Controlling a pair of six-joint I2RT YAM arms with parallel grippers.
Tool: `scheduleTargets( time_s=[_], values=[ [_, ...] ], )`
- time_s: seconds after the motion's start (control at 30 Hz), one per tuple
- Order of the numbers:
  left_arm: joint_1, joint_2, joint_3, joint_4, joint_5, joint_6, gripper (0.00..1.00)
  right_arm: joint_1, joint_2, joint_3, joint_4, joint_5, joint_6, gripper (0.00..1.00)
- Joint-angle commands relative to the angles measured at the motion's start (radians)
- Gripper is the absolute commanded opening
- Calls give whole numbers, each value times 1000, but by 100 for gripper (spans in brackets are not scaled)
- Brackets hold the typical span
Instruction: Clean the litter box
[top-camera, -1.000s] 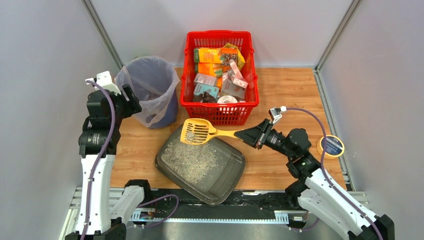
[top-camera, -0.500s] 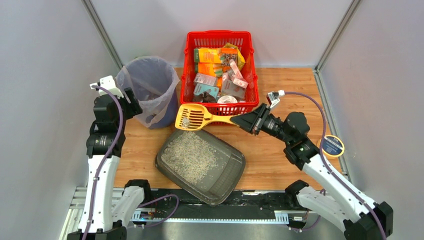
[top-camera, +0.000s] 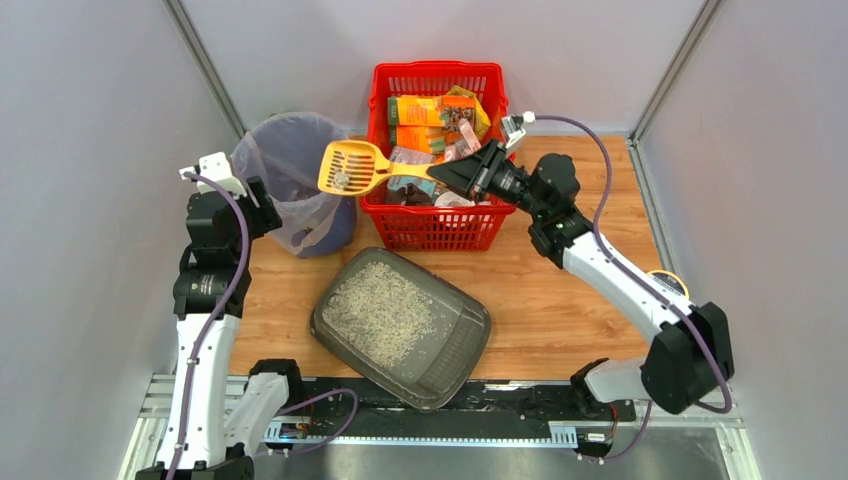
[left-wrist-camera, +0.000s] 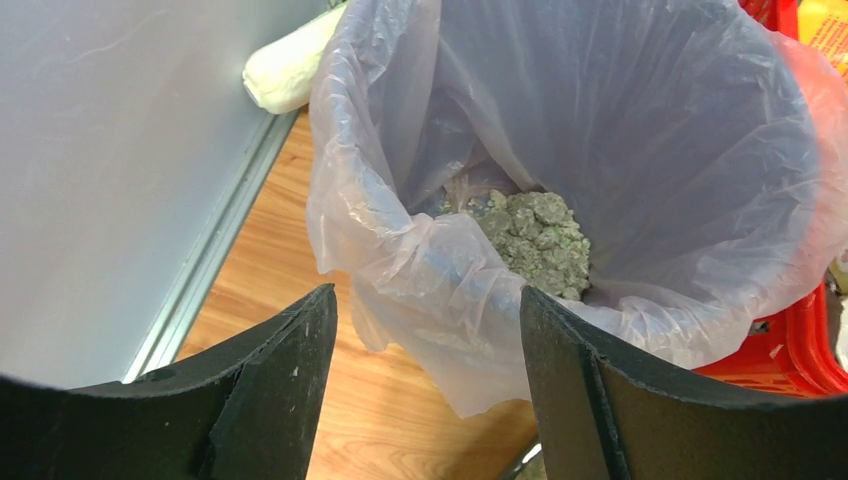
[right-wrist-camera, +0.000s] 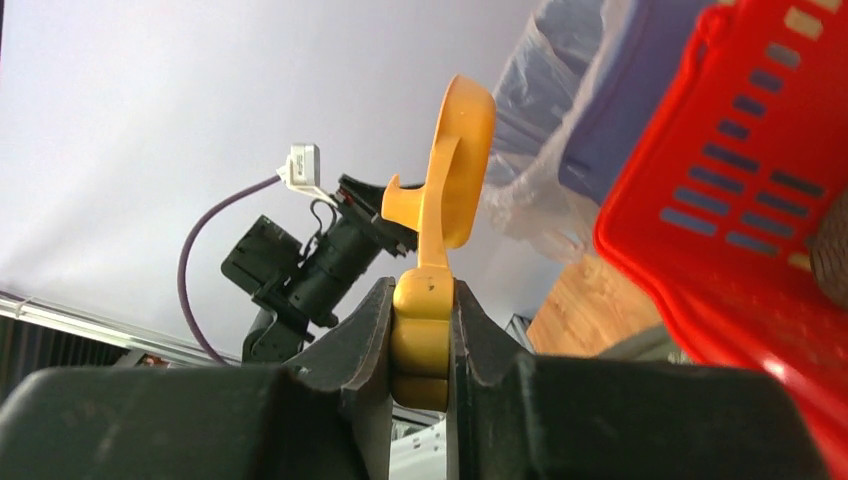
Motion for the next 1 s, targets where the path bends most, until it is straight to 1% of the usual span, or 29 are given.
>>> scheduleTargets(
  time_s=[0.0,0.1,0.13,0.2,0.23,0.33,0.37,0.4,0.43,0.47,0.5,0.6,0.77,0.8,0.9,0.93,0.97],
  values=[
    [7,-19,-3,36,-53,45,74,2,92,155,107,-1,-91,0],
    [7,-27,-7,36,-75,53,74,19,167,255,59,23,-175,0],
    [7,-31,-9,37,-75,56,74,25,205,286,35,31,-257,0],
    [7,-28,-9,40,-73,58,74,46,238,370,-31,51,-354,0],
    [10,-28,-9,37,-72,58,74,54,267,393,-51,60,-441,0],
    [7,-30,-10,42,-67,58,74,80,298,476,-132,77,-604,0],
    [7,-28,-15,45,-64,56,74,86,304,504,-168,83,-739,0],
    [7,-30,-17,46,-61,55,73,102,312,554,-250,85,-799,0],
    [7,-27,-17,45,-58,55,73,109,316,580,-289,83,-868,0],
    [8,-27,-15,45,-49,52,74,119,319,602,-326,80,-972,0],
    [7,-27,-15,46,-46,52,74,135,325,638,-384,79,-1025,0],
    [7,-25,-17,46,-44,53,74,168,338,677,-479,72,-1187,0],
    [7,-21,-20,49,-44,58,73,228,348,720,-583,77,-1442,0],
    [7,-21,-21,51,-46,58,74,255,350,725,-629,89,-1529,0],
    [7,-22,-20,51,-44,58,73,312,335,722,-676,172,-1645,0],
    [8,-21,-20,53,-43,58,73,327,324,706,-670,192,-1721,0],
    [7,-22,-20,54,-41,58,74,364,310,653,-639,238,-1770,0]
  ],
)
